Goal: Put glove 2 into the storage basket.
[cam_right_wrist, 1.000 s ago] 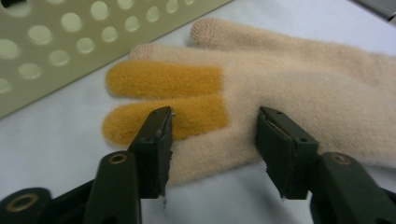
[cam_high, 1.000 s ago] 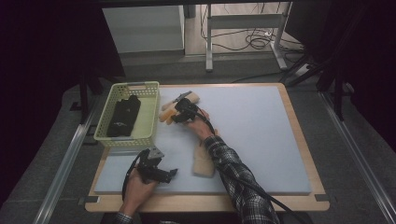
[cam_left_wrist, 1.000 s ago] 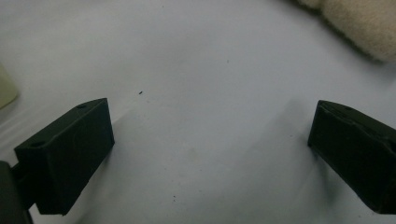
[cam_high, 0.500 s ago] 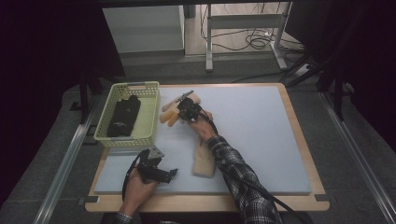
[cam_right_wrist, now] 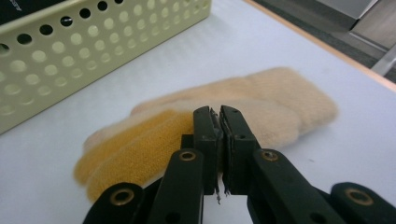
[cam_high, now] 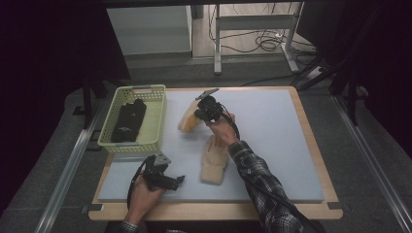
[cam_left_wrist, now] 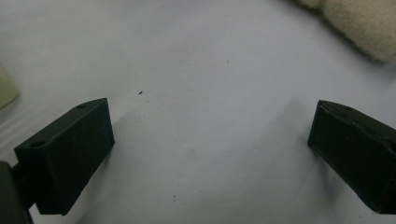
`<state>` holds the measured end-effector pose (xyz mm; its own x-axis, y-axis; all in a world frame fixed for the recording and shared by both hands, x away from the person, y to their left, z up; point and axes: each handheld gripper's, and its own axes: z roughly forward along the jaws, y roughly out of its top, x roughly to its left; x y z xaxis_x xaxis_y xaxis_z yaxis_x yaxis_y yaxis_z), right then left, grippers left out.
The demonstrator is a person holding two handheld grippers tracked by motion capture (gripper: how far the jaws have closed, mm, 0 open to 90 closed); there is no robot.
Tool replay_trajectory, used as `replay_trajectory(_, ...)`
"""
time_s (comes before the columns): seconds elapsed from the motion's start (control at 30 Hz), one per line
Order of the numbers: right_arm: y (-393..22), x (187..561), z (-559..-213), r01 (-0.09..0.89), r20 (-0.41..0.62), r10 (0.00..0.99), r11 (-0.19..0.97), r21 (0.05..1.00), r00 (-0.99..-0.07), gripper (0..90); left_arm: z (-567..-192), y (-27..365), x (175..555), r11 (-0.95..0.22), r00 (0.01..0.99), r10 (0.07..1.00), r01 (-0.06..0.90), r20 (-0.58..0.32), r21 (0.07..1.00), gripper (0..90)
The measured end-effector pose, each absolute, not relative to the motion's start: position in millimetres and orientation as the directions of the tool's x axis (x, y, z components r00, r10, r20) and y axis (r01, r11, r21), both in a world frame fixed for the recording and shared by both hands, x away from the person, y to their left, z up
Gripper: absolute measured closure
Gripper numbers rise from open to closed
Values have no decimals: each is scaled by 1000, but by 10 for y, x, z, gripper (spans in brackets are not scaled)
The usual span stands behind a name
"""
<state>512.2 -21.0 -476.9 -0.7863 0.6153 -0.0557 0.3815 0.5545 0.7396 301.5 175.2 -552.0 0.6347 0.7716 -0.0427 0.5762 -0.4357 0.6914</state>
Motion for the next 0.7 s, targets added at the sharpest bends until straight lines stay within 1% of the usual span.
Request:
replay_trajectory(0.33,-688,4959,-4463,363,-74,645,517,775,-760,847,-5521,1753,3016,-437,636,771,575,-41,691,5)
replay_trajectory(0.47,-956,4839,-4325,359,-79,664,496,790,-743,847,-5521,1753,3016,-437,636,771,575,-41,692,4)
replay_trajectory(0.7,-1394,4620,-4200,356,-96,696,475,805,-712,847,-5519,1751,3015,-437,635,772,576,-41,691,4)
